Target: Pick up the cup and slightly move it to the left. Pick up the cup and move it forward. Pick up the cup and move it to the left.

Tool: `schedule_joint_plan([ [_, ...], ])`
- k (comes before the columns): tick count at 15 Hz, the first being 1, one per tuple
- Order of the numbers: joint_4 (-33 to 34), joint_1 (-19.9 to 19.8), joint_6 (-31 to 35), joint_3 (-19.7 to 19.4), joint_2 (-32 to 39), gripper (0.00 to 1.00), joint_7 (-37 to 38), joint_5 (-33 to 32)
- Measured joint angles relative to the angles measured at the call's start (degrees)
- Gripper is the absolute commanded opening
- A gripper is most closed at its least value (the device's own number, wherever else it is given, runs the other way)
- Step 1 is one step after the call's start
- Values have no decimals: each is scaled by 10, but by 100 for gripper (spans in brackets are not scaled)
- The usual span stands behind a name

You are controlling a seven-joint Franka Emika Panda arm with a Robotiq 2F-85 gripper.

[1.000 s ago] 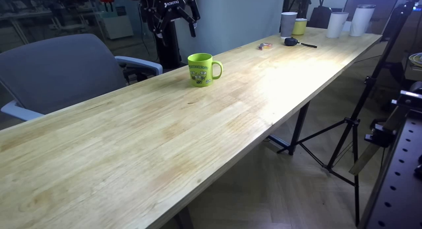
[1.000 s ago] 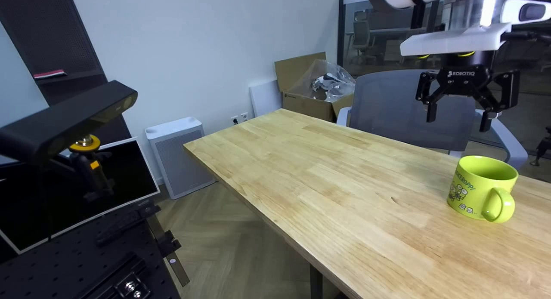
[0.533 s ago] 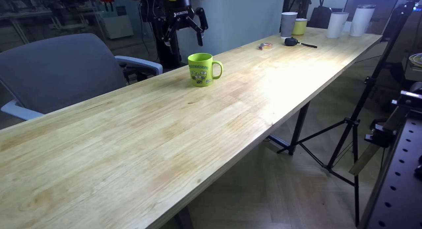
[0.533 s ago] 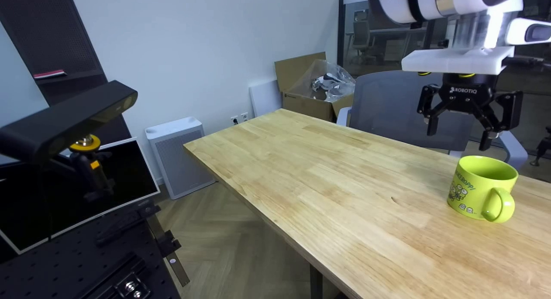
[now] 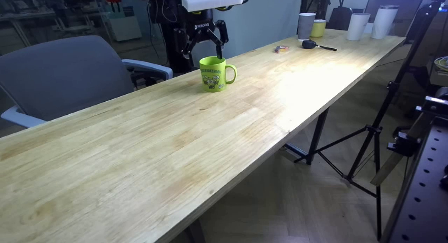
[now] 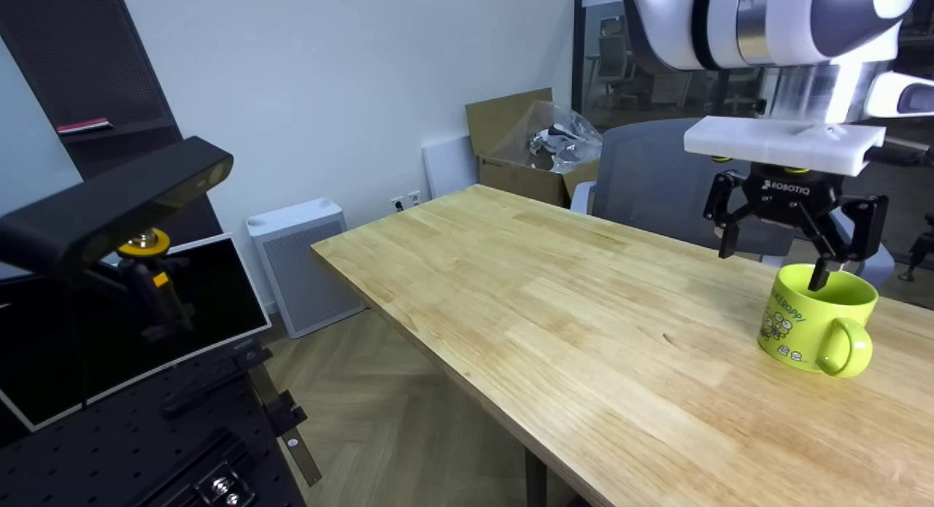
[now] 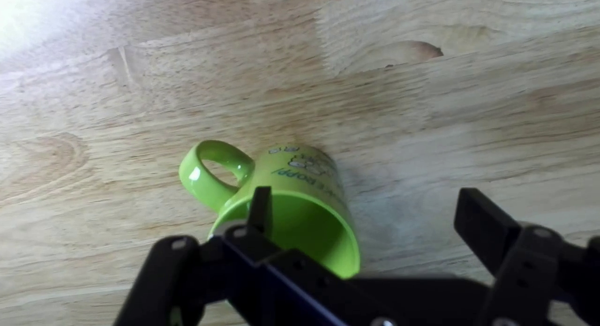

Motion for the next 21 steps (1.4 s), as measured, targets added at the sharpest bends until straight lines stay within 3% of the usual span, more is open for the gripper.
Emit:
schedule_joint_plan([
  [5,-16,-17,11,15,4,100,-49,2],
  [21,10,-17,-55,4,5,100,-51,-3],
])
